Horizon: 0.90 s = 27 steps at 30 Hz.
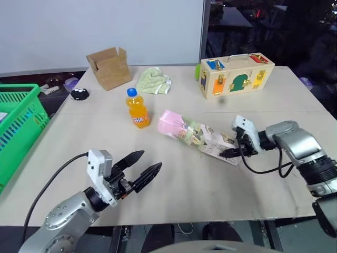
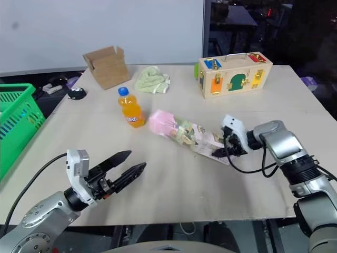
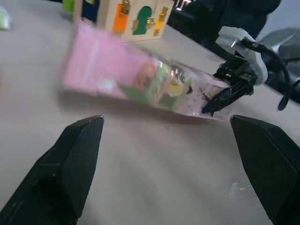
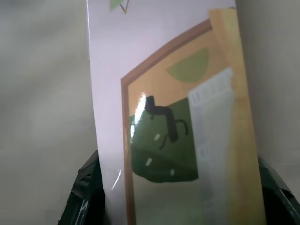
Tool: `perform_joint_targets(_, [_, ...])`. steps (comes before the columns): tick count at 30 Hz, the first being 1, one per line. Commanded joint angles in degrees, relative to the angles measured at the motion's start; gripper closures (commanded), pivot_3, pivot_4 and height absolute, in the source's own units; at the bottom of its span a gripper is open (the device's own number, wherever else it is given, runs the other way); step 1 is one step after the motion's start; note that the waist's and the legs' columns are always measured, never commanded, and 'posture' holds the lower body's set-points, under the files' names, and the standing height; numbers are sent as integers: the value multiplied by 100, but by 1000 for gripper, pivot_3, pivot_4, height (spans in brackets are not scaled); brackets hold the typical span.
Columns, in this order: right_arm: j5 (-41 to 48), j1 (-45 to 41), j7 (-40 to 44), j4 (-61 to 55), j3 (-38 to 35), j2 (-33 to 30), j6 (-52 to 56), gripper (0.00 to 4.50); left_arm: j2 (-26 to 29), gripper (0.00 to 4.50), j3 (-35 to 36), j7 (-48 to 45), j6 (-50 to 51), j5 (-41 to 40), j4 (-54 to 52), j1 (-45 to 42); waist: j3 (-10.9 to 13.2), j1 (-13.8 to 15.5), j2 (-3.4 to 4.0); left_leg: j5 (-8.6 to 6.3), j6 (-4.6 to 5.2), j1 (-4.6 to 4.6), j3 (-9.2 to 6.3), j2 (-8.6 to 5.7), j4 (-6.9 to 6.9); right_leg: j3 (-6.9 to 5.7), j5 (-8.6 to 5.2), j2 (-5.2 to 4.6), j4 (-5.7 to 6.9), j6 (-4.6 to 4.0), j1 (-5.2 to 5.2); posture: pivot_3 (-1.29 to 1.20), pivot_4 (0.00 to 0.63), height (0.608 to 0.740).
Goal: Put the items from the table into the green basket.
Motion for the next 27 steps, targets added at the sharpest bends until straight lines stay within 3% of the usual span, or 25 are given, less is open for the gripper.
perform_joint_targets(1, [789, 176, 167, -981, -448, -157, 498, 2213, -100, 0, 62, 293, 151, -691, 99, -296, -1, -6, -1, 0, 0, 1, -1, 0, 0, -2, -1, 0, 0, 1, 1, 83, 0, 740])
perform_joint_targets(7, [1539, 239, -184, -1760, -522, 162, 997, 2213, -355, 0, -225, 716, 347, -1451, 376, -1027, -1, -49, -2, 0, 0, 9, 3, 3, 4, 8, -10, 12, 4, 18, 2, 49, 0, 740])
perform_joint_targets(18, [2460, 6, -81, -1952, -276, 341, 1288, 2213, -424, 0, -540, 746, 343, -1919, 513, -1730, -2, -41, -3, 0, 0, 1, 1, 1, 8, 8, 1, 14, 0, 0, 2, 43, 0, 740])
perform_joint_targets(21, [2548, -8, -126, -1884, -270, 344, 1268, 2255, -419, 752, -534, 750, 348, -2038, 477, -1713, -2, -50, -3, 0, 0, 2, 3, 1, 8, 10, 1, 14, 1, 0, 2, 43, 0, 740])
perform_joint_targets(25, [2671, -19, -76, -1845, -255, 322, 1226, 2255, -402, 2554, -513, 774, 313, -2086, 470, -1685, -2, -42, -3, 0, 0, 3, 2, 1, 8, 10, -1, 15, 1, 3, 2, 55, 0, 740])
perform_joint_targets(26, [2692, -13, -51, -1847, -253, 316, 1199, 1615, -399, 2629, -507, 781, 302, -2098, 470, -1689, -2, -39, -3, 0, 0, 3, 2, 1, 8, 9, -1, 15, 1, 3, 2, 55, 0, 740])
perform_joint_targets(27, [2685, 2, -17, -1868, -240, 291, 1136, 1444, -398, 2629, -496, 802, 289, -2119, 463, -1698, -2, -38, -3, 0, 0, 3, 2, 1, 9, 9, -1, 15, 1, 3, 2, 54, 0, 740])
